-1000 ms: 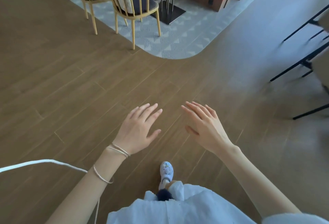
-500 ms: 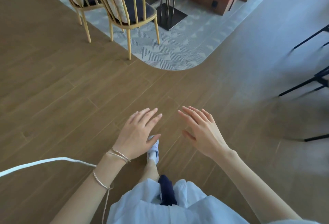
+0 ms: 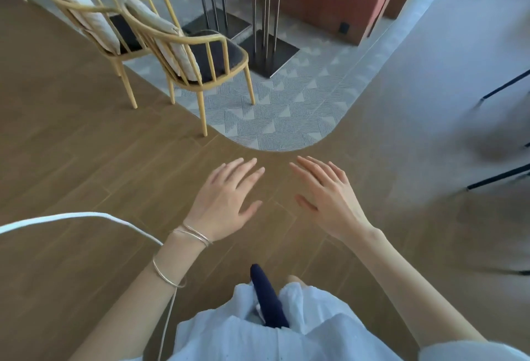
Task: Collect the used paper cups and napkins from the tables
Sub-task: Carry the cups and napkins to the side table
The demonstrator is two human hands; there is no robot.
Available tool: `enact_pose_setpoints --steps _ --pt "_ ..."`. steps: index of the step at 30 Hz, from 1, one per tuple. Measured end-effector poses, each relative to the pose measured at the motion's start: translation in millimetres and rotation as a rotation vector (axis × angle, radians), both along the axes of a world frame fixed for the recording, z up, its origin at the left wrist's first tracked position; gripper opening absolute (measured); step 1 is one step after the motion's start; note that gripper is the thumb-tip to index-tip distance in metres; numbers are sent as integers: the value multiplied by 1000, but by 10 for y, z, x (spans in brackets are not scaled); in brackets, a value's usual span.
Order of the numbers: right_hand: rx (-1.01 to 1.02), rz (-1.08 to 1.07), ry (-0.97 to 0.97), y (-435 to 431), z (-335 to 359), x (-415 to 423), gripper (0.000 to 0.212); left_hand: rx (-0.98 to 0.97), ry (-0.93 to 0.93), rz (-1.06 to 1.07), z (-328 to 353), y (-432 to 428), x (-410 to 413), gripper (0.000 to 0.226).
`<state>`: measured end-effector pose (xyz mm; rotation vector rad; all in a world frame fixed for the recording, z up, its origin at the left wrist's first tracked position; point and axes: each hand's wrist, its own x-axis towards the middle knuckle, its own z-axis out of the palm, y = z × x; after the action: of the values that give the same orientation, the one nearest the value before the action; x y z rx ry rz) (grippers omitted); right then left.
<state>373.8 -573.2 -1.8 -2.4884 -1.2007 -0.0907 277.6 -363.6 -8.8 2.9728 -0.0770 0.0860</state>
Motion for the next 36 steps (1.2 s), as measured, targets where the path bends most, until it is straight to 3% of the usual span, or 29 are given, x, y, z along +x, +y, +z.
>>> enact_pose_setpoints --steps 11,21,36 --pt "-50 -6 5 416 -302 1786 58 0 57 -12 -300 481 1792 58" --pt "-45 21 -22 801 -58 3941 51 -29 25 -11 -104 783 3905 59" --pt "-102 -30 40 1562 -369 6090 51 -28 74 -47 -349 1676 6117 60"
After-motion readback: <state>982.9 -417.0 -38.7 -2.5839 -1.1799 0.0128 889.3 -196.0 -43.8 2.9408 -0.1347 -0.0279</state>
